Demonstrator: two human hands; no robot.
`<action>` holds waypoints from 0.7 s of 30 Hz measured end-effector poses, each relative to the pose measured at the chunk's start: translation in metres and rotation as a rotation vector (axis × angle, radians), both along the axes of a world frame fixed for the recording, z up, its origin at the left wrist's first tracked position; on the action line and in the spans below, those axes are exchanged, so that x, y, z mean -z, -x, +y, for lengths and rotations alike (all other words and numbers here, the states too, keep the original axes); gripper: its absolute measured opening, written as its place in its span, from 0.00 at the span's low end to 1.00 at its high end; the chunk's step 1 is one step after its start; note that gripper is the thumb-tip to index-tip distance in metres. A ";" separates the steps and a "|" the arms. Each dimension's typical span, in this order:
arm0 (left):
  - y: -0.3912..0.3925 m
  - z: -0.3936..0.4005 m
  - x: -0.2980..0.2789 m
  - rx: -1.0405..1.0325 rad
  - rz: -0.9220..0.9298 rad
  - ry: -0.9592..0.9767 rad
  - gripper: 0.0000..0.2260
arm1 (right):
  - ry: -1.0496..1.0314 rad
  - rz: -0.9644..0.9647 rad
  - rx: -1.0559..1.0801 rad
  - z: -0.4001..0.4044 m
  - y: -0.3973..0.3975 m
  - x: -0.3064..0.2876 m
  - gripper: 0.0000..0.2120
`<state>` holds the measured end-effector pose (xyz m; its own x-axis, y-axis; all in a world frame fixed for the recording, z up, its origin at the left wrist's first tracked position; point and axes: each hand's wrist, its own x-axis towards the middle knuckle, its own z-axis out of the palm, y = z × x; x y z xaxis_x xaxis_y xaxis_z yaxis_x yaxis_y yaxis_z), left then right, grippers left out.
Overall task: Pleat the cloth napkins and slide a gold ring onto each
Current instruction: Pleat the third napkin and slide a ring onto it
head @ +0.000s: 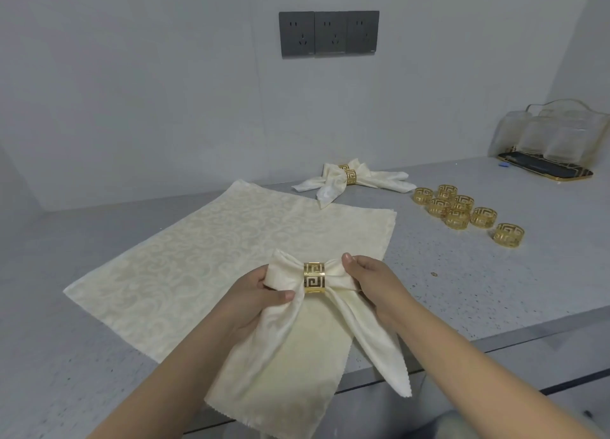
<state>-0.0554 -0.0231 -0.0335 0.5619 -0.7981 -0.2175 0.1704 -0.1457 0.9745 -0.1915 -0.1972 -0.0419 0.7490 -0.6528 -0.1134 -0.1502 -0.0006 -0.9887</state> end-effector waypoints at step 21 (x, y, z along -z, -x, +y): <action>0.001 -0.031 -0.025 -0.170 -0.411 -0.046 0.19 | 0.177 0.003 -0.087 -0.010 -0.008 -0.029 0.17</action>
